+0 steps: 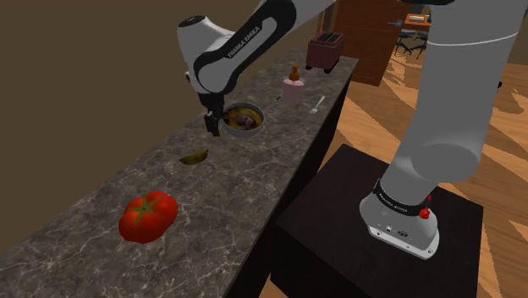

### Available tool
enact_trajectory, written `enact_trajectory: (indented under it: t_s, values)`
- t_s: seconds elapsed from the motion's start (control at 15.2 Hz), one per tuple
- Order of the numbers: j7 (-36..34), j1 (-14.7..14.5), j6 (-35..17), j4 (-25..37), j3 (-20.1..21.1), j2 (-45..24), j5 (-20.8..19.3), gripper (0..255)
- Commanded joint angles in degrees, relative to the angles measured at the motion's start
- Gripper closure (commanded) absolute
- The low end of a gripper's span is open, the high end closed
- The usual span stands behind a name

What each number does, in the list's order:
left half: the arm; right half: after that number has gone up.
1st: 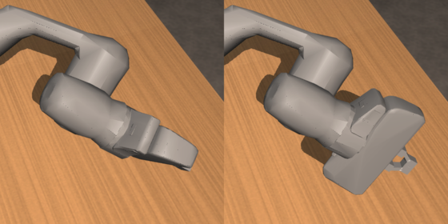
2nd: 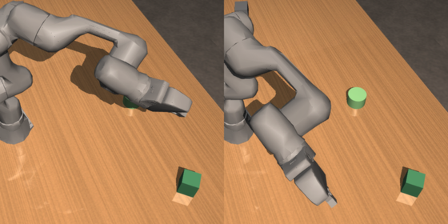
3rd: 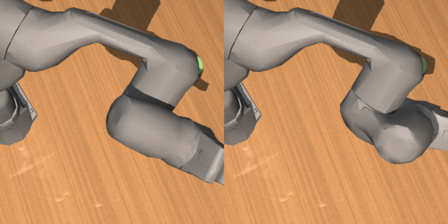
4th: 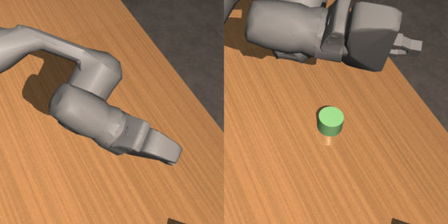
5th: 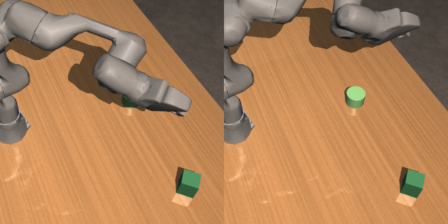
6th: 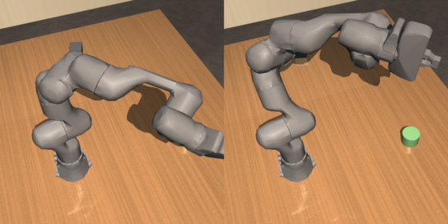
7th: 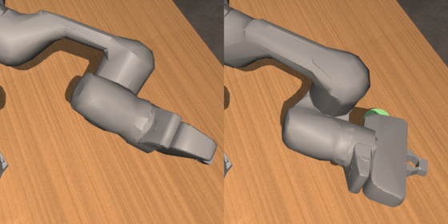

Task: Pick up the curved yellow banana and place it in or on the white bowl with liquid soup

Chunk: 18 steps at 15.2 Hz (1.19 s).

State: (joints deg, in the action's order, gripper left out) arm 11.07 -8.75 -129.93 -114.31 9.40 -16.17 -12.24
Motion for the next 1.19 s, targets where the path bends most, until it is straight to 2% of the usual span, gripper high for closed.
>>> enact_trajectory:
  t_s: [0.0, 0.66, 1.12]
  values:
    - [0.7, -1.0, -0.9, 3.4, 0.2, -4.5, -2.0, 0]
    - [5.6, -7.5, -1.7, 21.9, 0.3, -24.8, -10.2, 0]
    - [5.5, -7.8, -4.2, 23.6, -0.5, -29.0, -11.3, 0]
